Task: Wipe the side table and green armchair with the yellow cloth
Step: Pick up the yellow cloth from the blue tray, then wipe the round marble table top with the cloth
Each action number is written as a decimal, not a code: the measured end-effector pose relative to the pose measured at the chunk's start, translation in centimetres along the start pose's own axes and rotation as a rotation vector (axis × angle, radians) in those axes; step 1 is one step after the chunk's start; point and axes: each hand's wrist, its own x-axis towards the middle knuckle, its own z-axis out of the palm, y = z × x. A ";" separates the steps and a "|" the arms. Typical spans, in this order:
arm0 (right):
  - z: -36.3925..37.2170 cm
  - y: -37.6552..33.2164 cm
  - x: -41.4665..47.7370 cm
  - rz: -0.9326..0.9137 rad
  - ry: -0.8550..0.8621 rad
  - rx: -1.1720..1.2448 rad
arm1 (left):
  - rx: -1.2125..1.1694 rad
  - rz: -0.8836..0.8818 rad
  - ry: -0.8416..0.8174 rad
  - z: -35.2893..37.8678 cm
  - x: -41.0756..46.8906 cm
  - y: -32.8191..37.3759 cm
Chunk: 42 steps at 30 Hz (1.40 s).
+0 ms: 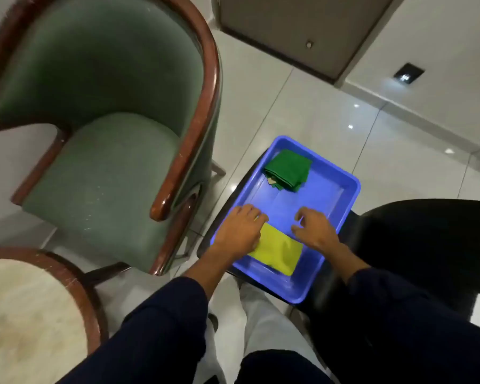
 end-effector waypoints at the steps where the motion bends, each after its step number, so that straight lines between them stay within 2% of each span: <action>1: 1.3 0.9 0.5 0.048 -0.107 -0.047 | -0.022 -0.064 -0.135 1.8 0.7 0.1; 3: 3.8 2.1 1.1 0.098 -0.226 -0.105 | -0.098 -0.190 -0.303 4.9 1.4 -0.1; 5: 6.2 3.3 1.5 0.152 -0.279 -0.106 | -0.197 -0.329 -0.368 7.5 2.0 -0.5; 8: 8.4 4.5 2.4 0.171 -0.253 -0.220 | -0.469 -0.609 -0.301 10.1 2.5 -0.9; 10: 9.6 5.1 2.6 0.183 -0.270 -0.280 | -0.559 -0.755 -0.229 11.3 3.0 -1.0; 13: 10.1 5.5 2.7 0.160 -0.378 -0.302 | -0.542 -0.817 -0.243 11.9 3.3 -0.9; 15: 9.8 5.3 2.4 0.142 -0.406 -0.157 | -0.557 -0.795 -0.246 11.6 2.7 -1.1; 17: 8.7 4.7 2.0 0.199 -0.424 0.105 | -0.678 -0.767 -0.196 10.4 1.5 -1.4; 19: 6.8 3.4 0.7 0.251 -0.418 0.385 | -0.817 -0.761 -0.086 8.4 -0.4 -1.7; 21: 4.9 1.4 -0.5 0.235 -0.402 0.541 | -0.947 -0.733 0.058 5.7 -3.0 -2.2; 24: 3.2 -3.5 -3.1 0.155 -0.456 0.571 | -1.196 -0.683 0.185 2.4 -7.9 -3.4; 26: 3.7 -7.7 -5.0 0.109 -0.537 0.569 | -1.445 -0.731 0.229 0.9 -12.2 -4.6; 28: 5.0 -11.4 -6.2 0.057 -0.599 0.512 | -1.577 -0.805 0.310 0.1 -16.4 -6.0; 31: 10.2 -17.1 -7.3 -0.050 -0.544 0.432 | -1.654 -1.020 0.570 1.3 -24.0 -8.7; 33: 15.1 -21.2 -8.8 -0.121 -0.404 0.426 | -1.680 -1.174 0.781 3.6 -29.4 -10.9; 35: 20.9 -25.6 -10.8 -0.229 -0.268 0.405 | -1.708 -1.256 0.897 7.5 -34.7 -12.7; 38: 29.2 -30.9 -12.9 -0.500 -0.233 0.205 | -1.777 -1.426 0.983 13.2 -40.4 -13.3; 40: 33.8 -34.4 -13.2 -0.653 -0.252 0.068 | -1.777 -1.503 0.955 16.0 -42.5 -13.9; 41: 35.7 -35.9 -13.0 -0.718 -0.224 -0.030 | -1.708 -1.524 0.919 17.0 -43.2 -14.6; 42: 37.4 -36.9 -12.9 -0.771 -0.154 -0.144 | -1.536 -1.583 0.902 17.5 -44.1 -15.6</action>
